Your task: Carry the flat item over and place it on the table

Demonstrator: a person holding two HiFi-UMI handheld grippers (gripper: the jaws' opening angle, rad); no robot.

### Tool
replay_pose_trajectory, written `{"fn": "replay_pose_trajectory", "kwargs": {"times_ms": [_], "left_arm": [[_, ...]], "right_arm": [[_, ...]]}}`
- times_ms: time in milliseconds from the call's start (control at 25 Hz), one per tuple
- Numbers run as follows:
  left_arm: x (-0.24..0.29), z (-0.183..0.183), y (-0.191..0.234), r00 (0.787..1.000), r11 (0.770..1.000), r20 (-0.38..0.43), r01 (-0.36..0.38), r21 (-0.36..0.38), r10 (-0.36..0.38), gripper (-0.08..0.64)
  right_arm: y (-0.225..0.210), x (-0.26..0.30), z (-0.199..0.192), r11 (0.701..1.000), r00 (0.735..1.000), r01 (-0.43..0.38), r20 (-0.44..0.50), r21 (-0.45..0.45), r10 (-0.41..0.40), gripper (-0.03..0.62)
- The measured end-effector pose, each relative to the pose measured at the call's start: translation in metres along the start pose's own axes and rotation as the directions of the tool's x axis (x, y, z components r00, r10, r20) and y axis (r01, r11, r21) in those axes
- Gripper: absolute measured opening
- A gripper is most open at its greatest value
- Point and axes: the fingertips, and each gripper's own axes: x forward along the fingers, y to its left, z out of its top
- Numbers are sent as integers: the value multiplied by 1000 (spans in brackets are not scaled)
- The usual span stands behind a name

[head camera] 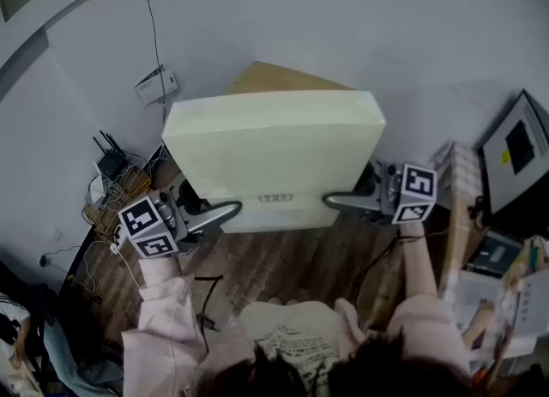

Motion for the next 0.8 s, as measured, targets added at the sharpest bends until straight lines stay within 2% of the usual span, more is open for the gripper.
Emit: {"fn": "replay_pose_trajectory", "kwargs": {"times_ms": [800], "left_arm": [[11, -10, 9, 999, 999, -1, -33, -18, 33, 322]], "right_arm": [[-16, -7, -9, 1000, 1000, -22, 4, 19, 22, 296]]}}
